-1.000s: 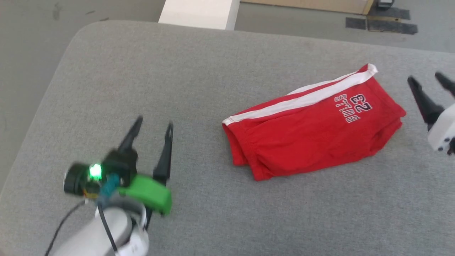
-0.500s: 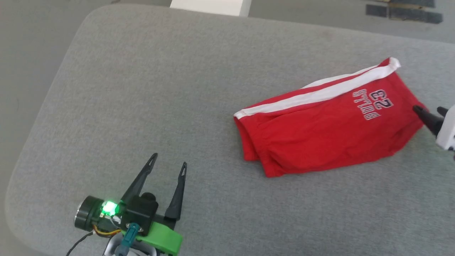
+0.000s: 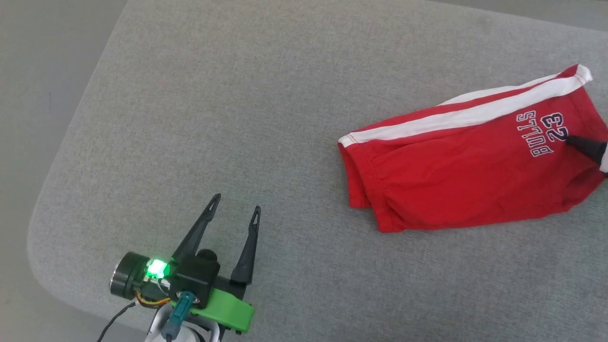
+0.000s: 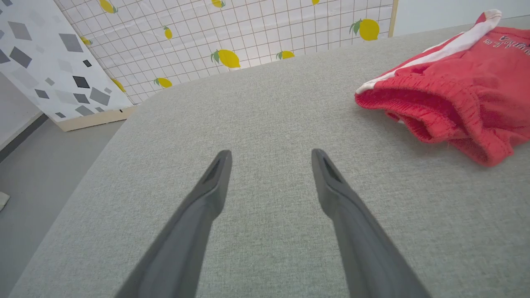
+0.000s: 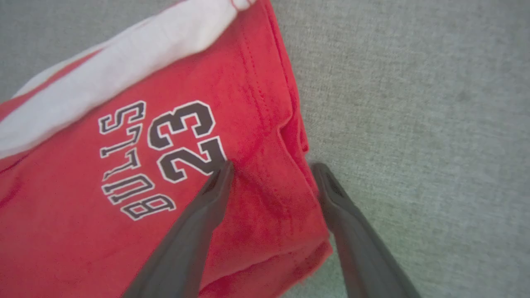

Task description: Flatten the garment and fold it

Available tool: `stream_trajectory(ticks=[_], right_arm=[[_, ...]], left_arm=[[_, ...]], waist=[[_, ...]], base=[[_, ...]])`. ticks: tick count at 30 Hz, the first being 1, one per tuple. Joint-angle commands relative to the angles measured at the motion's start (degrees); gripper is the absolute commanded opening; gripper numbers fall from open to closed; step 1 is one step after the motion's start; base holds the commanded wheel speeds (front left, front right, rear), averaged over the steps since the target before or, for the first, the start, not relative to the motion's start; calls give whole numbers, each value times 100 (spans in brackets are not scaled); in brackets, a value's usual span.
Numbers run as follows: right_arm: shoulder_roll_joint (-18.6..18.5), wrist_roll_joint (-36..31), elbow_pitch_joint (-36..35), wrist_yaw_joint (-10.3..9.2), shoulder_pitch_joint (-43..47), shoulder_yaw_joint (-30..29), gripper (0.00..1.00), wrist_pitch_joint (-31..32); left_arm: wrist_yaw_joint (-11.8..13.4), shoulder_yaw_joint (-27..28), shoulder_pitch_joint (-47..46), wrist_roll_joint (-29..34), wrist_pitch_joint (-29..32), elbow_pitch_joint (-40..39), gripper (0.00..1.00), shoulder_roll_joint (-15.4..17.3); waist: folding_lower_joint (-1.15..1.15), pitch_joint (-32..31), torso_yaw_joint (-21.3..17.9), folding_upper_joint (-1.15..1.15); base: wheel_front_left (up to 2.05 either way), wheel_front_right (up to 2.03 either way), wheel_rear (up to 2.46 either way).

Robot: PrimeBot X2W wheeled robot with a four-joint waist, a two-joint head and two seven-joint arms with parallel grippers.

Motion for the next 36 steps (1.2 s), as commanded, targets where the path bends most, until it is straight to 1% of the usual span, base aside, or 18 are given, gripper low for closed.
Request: stream_trajectory(ticks=[1, 3, 4, 5, 6, 7, 9, 13, 19, 24, 30, 36], right_arm=[[242, -8, 41, -5, 253, 112, 100, 139], [283, -6, -99, -5, 391, 182, 100, 268], [300, 16, -211, -5, 471, 234, 95, 325], [311, 36, -288, -5, 529, 244, 53, 352], [322, 54, -378, -5, 588, 247, 23, 374], [331, 73, -455, -5, 627, 258, 0, 390], [338, 85, -596, -5, 697, 256, 0, 401], [290, -12, -781, -5, 735, 120, 0, 186], [222, -68, -857, -5, 787, -129, 0, -235], [130, 51, -907, -5, 1022, -421, 0, -406], [53, 165, -880, -5, 1540, -1028, 0, -420], [93, -111, -860, -5, 2089, -1806, 0, -393]], left_arm=[[-44, 45, 43, 57, -28, 22, 100, -45], [-83, 86, 56, 79, -28, 35, 100, -83], [-103, 108, 61, 90, -28, 46, 100, -104], [-118, 127, 65, 98, -28, 55, 100, -121], [-135, 149, 70, 107, -28, 68, 100, -143], [-149, 165, 73, 113, -28, 78, 100, -162], [-187, 187, 81, 132, -28, 105, 100, -197], [-263, 211, 94, 171, -28, 167, 100, -260], [-343, 249, 140, 191, -28, 254, 100, -328], [-385, 282, 183, 184, -28, 318, 100, -364], [-424, 298, 245, 169, -28, 393, 100, -405], [-441, 313, 312, 136, -28, 446, 100, -411]], waist=[[0, 45, 39, 0], [0, 62, 48, 0], [0, 70, 48, 0], [0, 74, 46, 0], [0, 79, 41, 0], [0, 82, 35, 0], [0, 78, 16, 0], [0, 35, -15, 0], [0, -106, -70, 0], [0, -254, -144, 0], [0, -486, -278, 0], [0, -665, -445, 0]], base=[[0, 0, 0], [0, 0, 0], [0, 0, 0], [0, 0, 0], [0, 0, 0], [0, 0, 0], [0, 0, 0], [0, 0, 0], [0, 0, 0], [0, 0, 0], [0, 0, 0], [0, 0, 0]])
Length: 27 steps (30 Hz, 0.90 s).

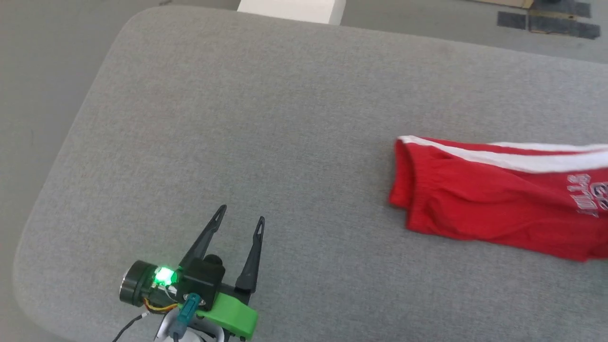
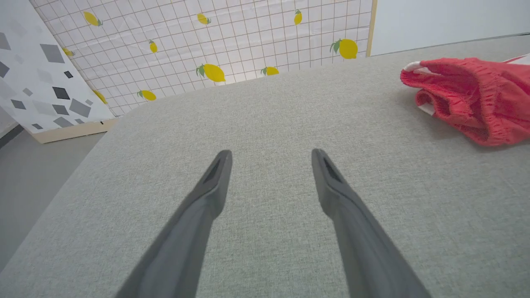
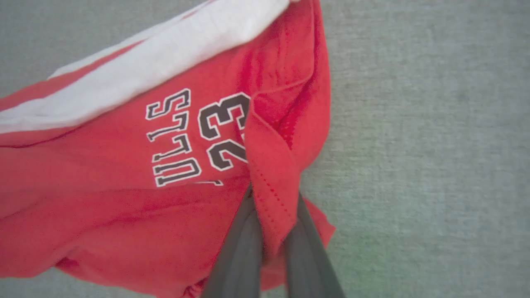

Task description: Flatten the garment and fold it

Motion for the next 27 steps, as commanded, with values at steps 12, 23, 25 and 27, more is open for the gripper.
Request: stream_trajectory(ticks=[12, 23, 25, 27], right_arm=[[667, -267, -926, 20, 260, -322, 0, 75], [1232, 32, -2006, 20, 64, 313, 0, 406], [1326, 44, -2119, 20, -2, 449, 0, 419], [1407, 47, -2217, 20, -51, 605, 0, 449]], left_arm=[[-48, -40, 145, -136, 27, 153, 100, -22], [4, -50, 186, -213, 93, 149, 100, -21], [10, -61, 193, -219, 97, 152, 100, -27], [23, -68, 198, -226, 105, 159, 100, -33]], waist=[[0, -492, -249, 0], [0, -593, -6, 0], [0, -580, 65, 0], [0, -573, 141, 0]], base=[[0, 0, 0], [0, 0, 0], [0, 0, 0], [0, 0, 0]])
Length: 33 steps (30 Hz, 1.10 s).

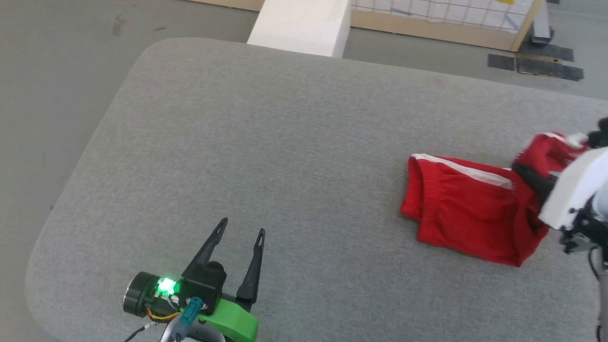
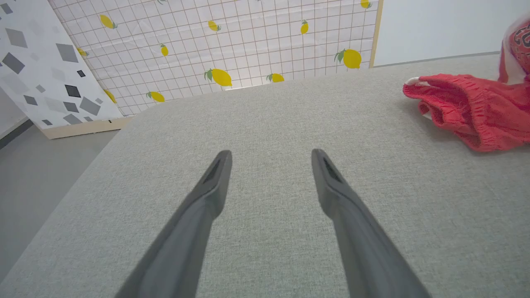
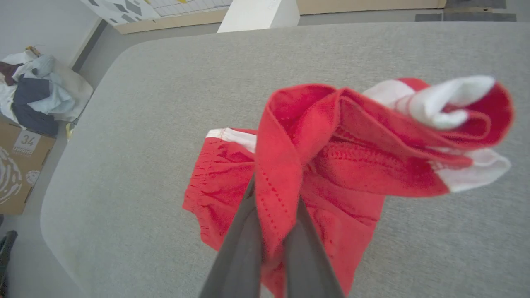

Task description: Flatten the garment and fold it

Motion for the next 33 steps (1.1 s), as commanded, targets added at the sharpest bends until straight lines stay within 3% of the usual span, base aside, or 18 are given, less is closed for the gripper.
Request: stream_trajectory(ticks=[1, 9, 19, 20, 21, 24, 33], right_arm=[[73, 22, -75, 21, -87, 91, 0, 37], [85, -165, -288, 21, 65, 862, 0, 140], [-28, -366, 113, 21, 200, 1632, 2, -96], [-54, -401, 158, 21, 172, 1711, 46, -196], [-52, -417, 204, 21, 148, 1753, 100, -279], [-99, -433, 233, 21, 65, 2114, 100, -491], [-765, -308, 12, 21, -226, 3607, 100, -1277]], left_arm=[[19, 3, 89, -17, 3, 24, 100, -14], [25, -29, 80, -40, 5, 90, 100, -38], [26, -49, 60, -75, -14, 164, 100, -83], [26, -52, 55, -78, -15, 168, 100, -89], [26, -55, 49, -79, -16, 172, 100, -94], [29, -58, 28, -90, -20, 186, 100, -114], [57, -15, 16, -158, -37, 255, 100, -148]], waist=[[0, 17, 114, 0], [0, 35, 355, 0], [0, 76, 455, 0], [0, 83, 456, 0], [0, 89, 457, 0], [0, 115, 454, 0], [0, 114, 323, 0]], base=[[0, 0, 0], [0, 0, 0], [0, 0, 0], [0, 0, 0], [0, 0, 0], [0, 0, 0], [0, 0, 0]])
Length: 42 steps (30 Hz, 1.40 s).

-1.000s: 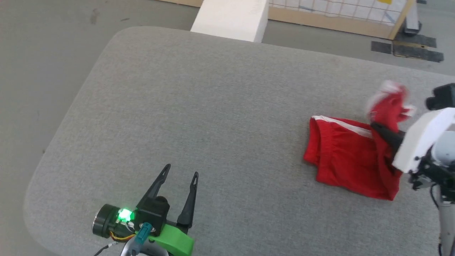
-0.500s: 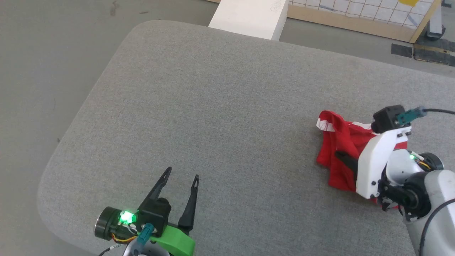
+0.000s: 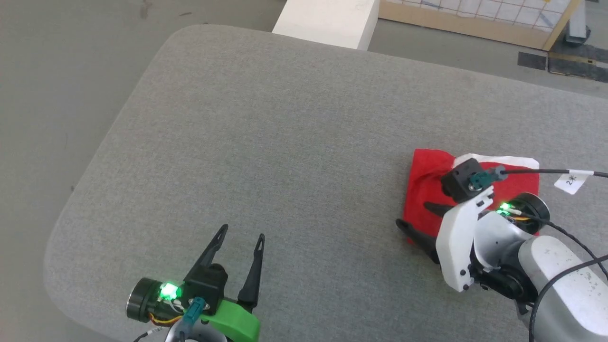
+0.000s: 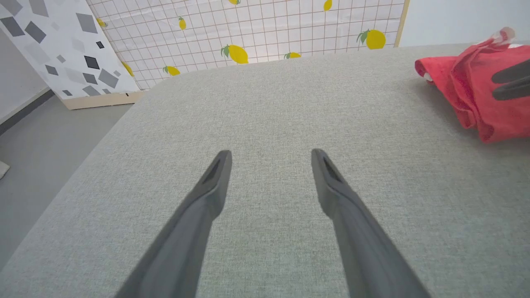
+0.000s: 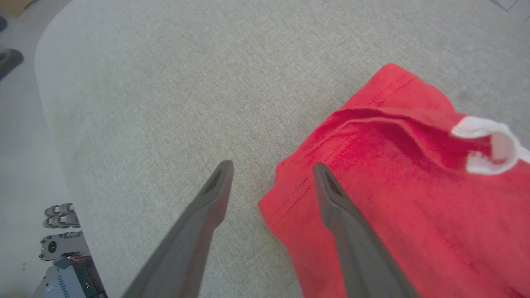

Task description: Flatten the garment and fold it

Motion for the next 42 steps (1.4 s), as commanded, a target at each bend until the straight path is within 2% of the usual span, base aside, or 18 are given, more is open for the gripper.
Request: stream_trajectory(ticks=[1, 5, 11, 16, 20, 23, 27, 32, 34, 38, 42], right_arm=[[-83, 59, -8, 20, -131, 84, 100, -130], [-349, 134, 69, 20, -378, 142, 100, -543], [-752, -18, 142, 20, -718, -252, 100, -1420], [-1008, -225, 309, 20, -595, -995, 100, -2359], [-962, -393, 231, 20, -84, -1767, 100, -3032], [-792, -495, 22, 20, 427, -2316, 100, -3408], [-340, -769, -417, 20, 1195, -3080, 100, -3779], [561, -1180, -1031, 20, 2081, -3781, 100, -4085], [848, -1346, -1244, 20, 2376, -3846, 100, -4155], [1116, -1498, -1390, 20, 2774, -3767, 100, -4222], [1158, -1565, -1447, 20, 2957, -3606, 100, -4193]], left_arm=[[20, 33, -4, -59, -30, 22, 100, -32], [30, 126, -46, -124, -43, -2, 100, -29], [70, 330, -151, -239, -50, -122, 100, 19], [151, 585, -174, -427, -47, -261, 100, 73], [197, 692, -112, -517, -36, -347, 100, 140], [210, 745, -27, -579, -38, -419, 100, 195], [185, 772, 68, -643, -34, -496, 100, 273], [170, 807, 152, -721, -27, -555, 100, 337], [161, 801, 169, -724, -26, -565, 100, 360], [174, 800, 225, -720, -31, -572, 100, 402], [166, 741, 289, -667, -36, -528, 100, 450]], waist=[[0, -33, -61, 0], [0, -126, -203, 0], [0, -305, -464, 0], [0, -460, -776, 0], [0, -502, -974, 0], [0, -502, -1102, 0], [0, -485, -1231, 0], [0, -465, -1347, 0], [0, -458, -1380, 0], [0, -442, -1429, 0], [0, -439, -1444, 0]], base=[[0, 0, 0], [0, 0, 0], [0, 0, 0], [0, 0, 0], [0, 0, 0], [0, 0, 0], [0, 0, 0], [0, 0, 0], [0, 0, 0], [0, 0, 0], [0, 0, 0]])
